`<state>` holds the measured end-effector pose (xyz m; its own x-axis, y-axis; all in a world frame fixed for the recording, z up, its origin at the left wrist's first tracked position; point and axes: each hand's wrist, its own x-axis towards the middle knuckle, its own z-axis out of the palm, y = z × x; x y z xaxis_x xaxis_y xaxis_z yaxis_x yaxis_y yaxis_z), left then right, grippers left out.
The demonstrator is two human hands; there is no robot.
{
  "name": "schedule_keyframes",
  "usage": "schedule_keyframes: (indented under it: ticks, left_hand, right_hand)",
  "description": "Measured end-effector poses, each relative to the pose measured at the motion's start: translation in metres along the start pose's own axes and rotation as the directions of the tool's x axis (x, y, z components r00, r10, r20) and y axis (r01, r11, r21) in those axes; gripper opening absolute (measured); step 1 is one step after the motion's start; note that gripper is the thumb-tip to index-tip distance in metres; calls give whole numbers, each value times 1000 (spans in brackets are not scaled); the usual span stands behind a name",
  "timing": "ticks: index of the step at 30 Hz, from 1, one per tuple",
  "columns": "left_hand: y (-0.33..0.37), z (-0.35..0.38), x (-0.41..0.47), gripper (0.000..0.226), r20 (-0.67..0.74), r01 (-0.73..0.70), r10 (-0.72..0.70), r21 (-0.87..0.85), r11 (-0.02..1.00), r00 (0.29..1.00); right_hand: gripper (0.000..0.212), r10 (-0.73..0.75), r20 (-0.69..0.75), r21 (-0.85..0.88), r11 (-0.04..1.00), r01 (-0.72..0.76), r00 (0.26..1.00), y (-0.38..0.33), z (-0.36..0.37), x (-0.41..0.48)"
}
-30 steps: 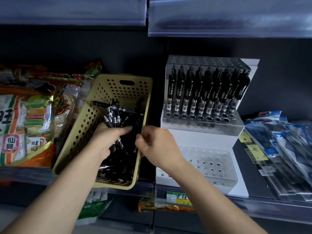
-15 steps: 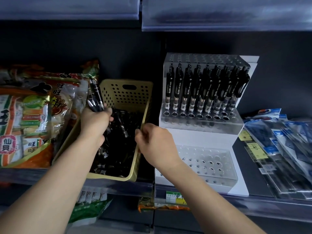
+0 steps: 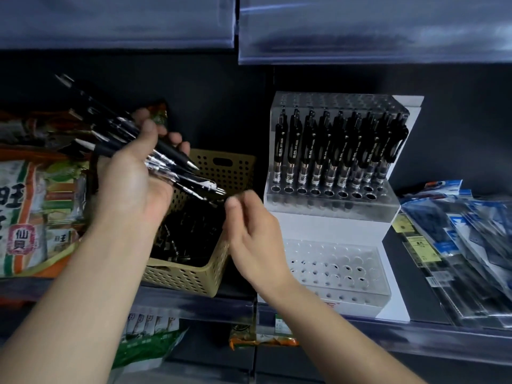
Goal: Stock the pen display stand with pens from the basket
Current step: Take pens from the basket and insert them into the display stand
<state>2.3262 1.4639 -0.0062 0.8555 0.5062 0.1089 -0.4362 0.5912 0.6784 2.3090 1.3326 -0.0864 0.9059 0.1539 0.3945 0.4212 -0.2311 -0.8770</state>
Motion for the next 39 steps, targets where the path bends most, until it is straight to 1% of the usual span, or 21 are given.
schedule_keyframes:
  ticks: [1, 2, 4, 5, 6, 7, 8, 9, 11, 15, 17, 19, 22, 24, 28, 30, 31, 33, 34, 37, 39]
  left_hand:
    - [0, 4, -8, 14, 40, 19, -19, -20, 1000, 999]
    - [0, 6, -16, 14, 79, 41, -38, -37, 998, 996]
    - [-5, 9, -31, 12, 143, 86, -77, -57, 995, 987]
    - [-10, 9, -38, 12, 173, 106, -94, -57, 993, 980]
    - [-15, 10, -46, 13, 195, 123, -110, -53, 991, 975]
    - [-21, 9, -54, 14, 209, 144, -130, -53, 988, 969]
    - [-27, 10, -61, 16, 225, 168, -151, -61, 984, 963]
    - [-34, 10, -68, 17, 249, 188, -165, -69, 980, 954]
    - [-45, 11, -78, 18, 292, 199, -177, -47, 979, 940]
    - [-60, 14, -88, 15, 310, 205, -211, 52, 977, 927]
    - [-66, 14, -92, 14, 315, 198, -223, 112, 974, 923]
    - [-68, 14, -94, 13, 313, 194, -234, 154, 969, 920]
    - [-68, 15, -98, 9, 304, 186, -263, 260, 948, 916]
    - [-70, 15, -104, 9, 293, 194, -312, 368, 909, 904]
    - [-75, 21, -118, 19, 319, 195, -386, 496, 846, 865]
    - [-79, 24, -120, 9, 319, 176, -392, 538, 824, 863]
    - [-81, 25, -120, 7, 314, 162, -395, 569, 806, 863]
    - [-86, 25, -119, 32, 299, 147, -403, 616, 774, 865]
    - [-87, 25, -119, 34, 310, 139, -405, 621, 771, 860]
    - [-88, 26, -119, 10, 377, 130, -435, 615, 778, 818]
    - [-89, 23, -117, 13, 425, 132, -467, 614, 778, 775]
  right_hand:
    - [22, 99, -5, 226, 969, -95, 995, -11, 1, -2]
    - [23, 217, 44, 442, 871, -213, 975, -20, 1, -3]
    - [25, 397, 208, 748, 524, -406, 894, -32, -1, -2]
    - [29, 452, 268, 829, 343, -443, 851, -36, -4, 0]
    - [36, 491, 298, 874, 204, -441, 818, -38, -9, 2]
    - [41, 518, 302, 900, 122, -418, 801, -39, -13, 4]
    - [44, 537, 287, 914, 94, -394, 793, -41, -17, 5]
    - [46, 548, 268, 918, 104, -382, 793, -41, -21, 4]
    - [48, 550, 252, 896, 178, -406, 796, -41, -29, 0]
    - [46, 536, 257, 846, 278, -455, 804, -40, -38, -13]
    - [46, 543, 222, 819, 346, -457, 810, -38, -43, -18]
    - [49, 537, 183, 754, 461, -468, 823, -36, -48, -21]
    - [50, 493, 100, 563, 688, -458, 864, -34, -59, -25]
    - [46, 433, 67, 490, 771, -408, 899, -36, -68, -25]
    - [30, 307, 34, 443, 849, -290, 951, -39, -89, -29]
    - [18, 202, 33, 371, 907, -199, 979, -37, -97, -33]
    - [17, 157, 29, 328, 931, -158, 987, -35, -99, -35]
    - [30, 112, 23, 252, 961, -114, 993, -32, -103, -37]
    - [33, 109, 22, 236, 965, -111, 994, -31, -105, -38]
    - [19, 103, 27, 274, 956, -107, 994, -30, -113, -35]
    - [24, 104, 55, 318, 941, -116, 993, -26, -122, -31]
